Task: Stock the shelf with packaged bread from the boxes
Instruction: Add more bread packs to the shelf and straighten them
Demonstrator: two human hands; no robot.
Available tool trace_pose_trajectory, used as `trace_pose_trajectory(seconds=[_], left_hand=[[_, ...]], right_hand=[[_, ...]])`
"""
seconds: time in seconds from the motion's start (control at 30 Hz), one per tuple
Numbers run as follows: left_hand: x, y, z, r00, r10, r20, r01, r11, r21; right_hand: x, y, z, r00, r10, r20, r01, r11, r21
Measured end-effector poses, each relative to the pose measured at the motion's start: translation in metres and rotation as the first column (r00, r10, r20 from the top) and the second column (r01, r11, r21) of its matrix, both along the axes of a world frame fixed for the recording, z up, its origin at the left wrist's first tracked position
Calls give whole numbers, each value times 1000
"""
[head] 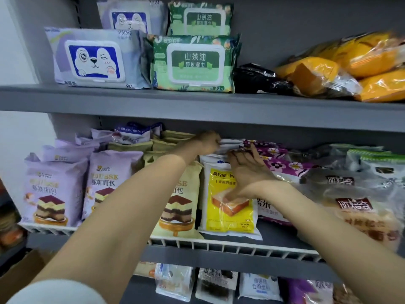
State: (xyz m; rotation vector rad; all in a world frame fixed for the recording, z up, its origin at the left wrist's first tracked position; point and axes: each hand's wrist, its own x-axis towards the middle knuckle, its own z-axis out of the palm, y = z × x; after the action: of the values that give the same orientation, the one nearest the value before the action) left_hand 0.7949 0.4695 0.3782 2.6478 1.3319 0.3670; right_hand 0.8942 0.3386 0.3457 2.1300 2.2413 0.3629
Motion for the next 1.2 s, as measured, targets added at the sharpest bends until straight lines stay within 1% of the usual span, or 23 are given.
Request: trace_pose_trajectory(seconds=[0.03, 0.07, 0.2, 0.27, 0.33, 0.4, 0.43, 0.5, 0.6, 0.7, 0.8, 0.83, 0.9, 0.93, 0.97, 1.03, 1.1, 1.13, 1.2], left_hand=[[3, 3, 4, 1000, 20, 7, -20, 1000, 23], [6, 6, 6, 999, 39, -20, -39, 999, 39], [17, 15, 1, 974, 18, -226, -25, 999, -30], [21, 19, -1, 969, 24, -244, -40, 997, -61], [22, 16, 0, 976, 33, -217, -50, 996, -75], [20, 7, 3, 986, 26, -165, -36, 998, -53], [17, 0, 5, 993, 15, -120, -17, 1000, -18], [8, -14, 9, 998, 9, -65, -2, 995, 103], [-14, -37, 5, 998, 54, -17, -48, 969, 242], [-47, -63, -1, 994, 97, 51, -109, 916, 386], [-86, -80, -5, 981, 145, 128, -187, 889, 419], [-100, -85, -9, 977, 137, 164, -196, 881, 430], [-127, -91, -18, 972, 68, 225, -166, 876, 453], [-141, -91, -25, 977, 39, 210, -129, 891, 436], [-153, -90, -31, 990, 29, 140, -83, 914, 397], [-171, -87, -43, 996, 28, -82, 0, 948, 318], [-178, -85, -49, 971, 37, -237, 43, 946, 323], [-179, -84, -51, 961, 49, -274, 50, 938, 343], [-181, -82, -55, 955, 82, -285, 37, 921, 387]], right_hand=[[1, 0, 1, 1000, -4, 6, 4, 1000, 0], [2, 0, 1, 1000, -8, 5, 8, 1000, -1], [5, 3, 3, 999, -11, -33, 11, 1000, -20], [4, 4, 3, 998, -14, -54, 12, 999, -31], [4, 5, 3, 997, -8, -71, 6, 999, -34], [4, 4, 3, 997, 0, -81, -2, 999, -32], [4, 4, 3, 996, 7, -85, -10, 999, -30], [2, 3, 1, 993, 32, -111, -33, 999, -10], [-9, -1, -4, 983, 88, -161, -86, 996, 20], [-26, -8, -7, 957, 164, -240, -150, 986, 74], [-49, -14, -8, 915, 259, -309, -211, 961, 181], [-58, -15, -11, 908, 280, -311, -219, 951, 218], [-76, -17, -17, 910, 302, -283, -231, 938, 257], [-85, -17, -20, 918, 303, -257, -238, 937, 256], [-93, -16, -23, 927, 294, -232, -237, 940, 243], [-105, -15, -30, 948, 248, -200, -204, 954, 218], [-113, -12, -33, 962, 187, -198, -143, 966, 216], [-117, -11, -34, 966, 162, -200, -117, 968, 220], [-125, -10, -35, 974, 124, -188, -79, 969, 233]])
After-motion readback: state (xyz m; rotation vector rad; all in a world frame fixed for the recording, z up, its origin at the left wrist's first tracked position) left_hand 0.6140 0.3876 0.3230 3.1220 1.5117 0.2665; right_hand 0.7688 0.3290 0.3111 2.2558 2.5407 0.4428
